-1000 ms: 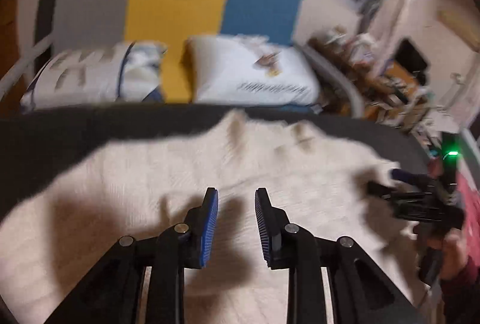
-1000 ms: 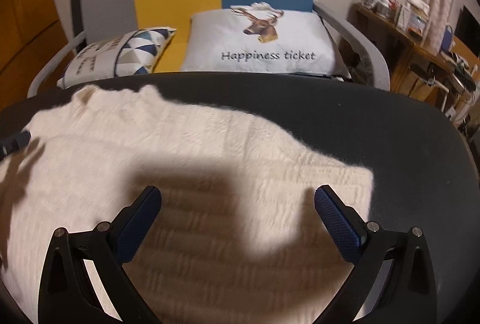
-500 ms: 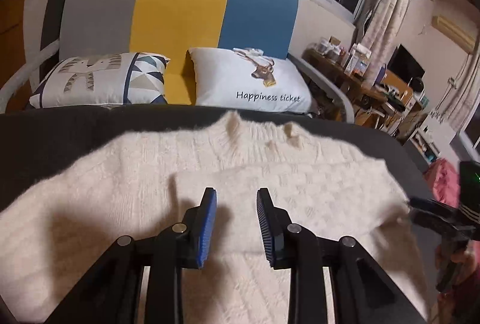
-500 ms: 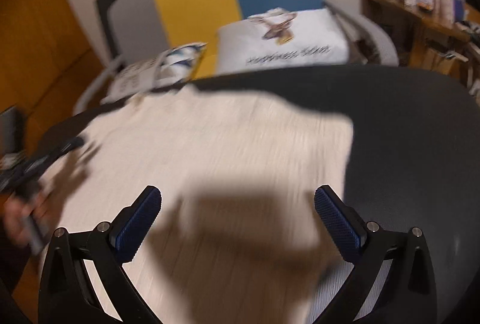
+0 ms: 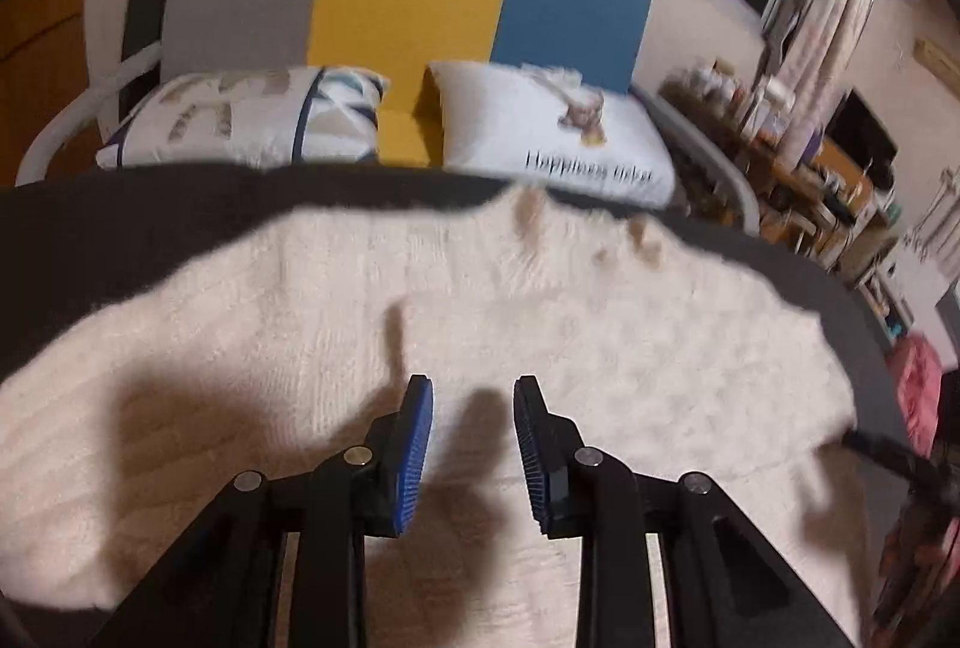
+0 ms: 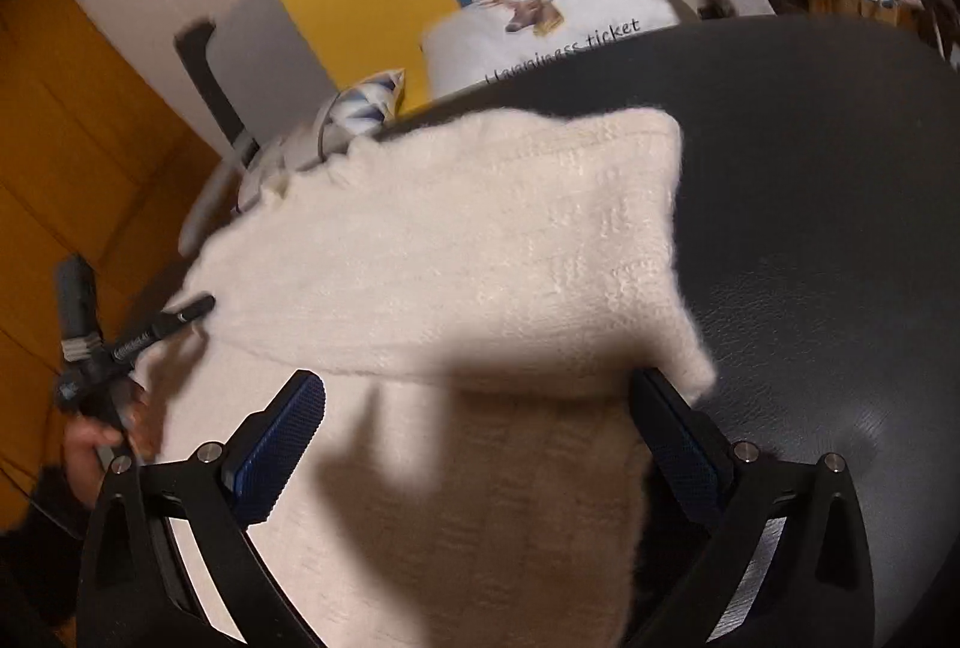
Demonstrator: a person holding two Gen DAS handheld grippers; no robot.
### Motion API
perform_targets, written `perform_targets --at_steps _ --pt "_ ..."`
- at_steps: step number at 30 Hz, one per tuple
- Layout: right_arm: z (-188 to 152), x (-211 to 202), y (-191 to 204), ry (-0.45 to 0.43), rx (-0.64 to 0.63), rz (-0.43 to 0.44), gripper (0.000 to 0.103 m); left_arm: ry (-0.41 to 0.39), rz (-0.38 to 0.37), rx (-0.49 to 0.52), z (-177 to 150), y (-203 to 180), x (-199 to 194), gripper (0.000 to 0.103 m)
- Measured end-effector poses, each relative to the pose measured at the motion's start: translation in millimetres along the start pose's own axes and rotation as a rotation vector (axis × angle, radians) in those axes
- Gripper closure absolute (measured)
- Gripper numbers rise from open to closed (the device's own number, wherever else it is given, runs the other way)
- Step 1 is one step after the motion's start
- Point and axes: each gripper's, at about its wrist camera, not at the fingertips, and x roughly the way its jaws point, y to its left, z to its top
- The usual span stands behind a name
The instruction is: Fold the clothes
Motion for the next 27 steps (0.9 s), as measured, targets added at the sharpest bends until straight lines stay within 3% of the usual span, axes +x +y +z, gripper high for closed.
perform_targets --at_steps 2,5,9,14,20,24,27 --pt "-9 -15 3 -0.041 0.029 0.083 0.0 -0.029 -0.025 -0.005 3 -8 -7 0.074" --pt "-21 -20 3 -0.045 0.07 0.119 0.0 -0.015 -0.087 0.047 8 -37 -1 0.074" --pt "-22 -7 1 -0.042 0.092 0.052 0.0 0.033 -0.14 0.136 9 -80 20 0.074" --pt "-7 2 -13 -0.118 0.16 0.055 0.0 0.079 -0.156 0.131 -2 -87 42 0.074" --pt "3 0 -24 -0.242 0.279 0.215 0.0 0.119 -0.196 0.097 -10 -87 59 0.074" --pt "3 -14 -31 -0.388 0.354 0.132 0.0 0.123 -0.217 0.084 -11 -85 60 0.074" --pt "-5 -6 -39 -0.353 0.42 0.046 0.0 0.125 -0.2 0.1 -10 -87 62 0.074"
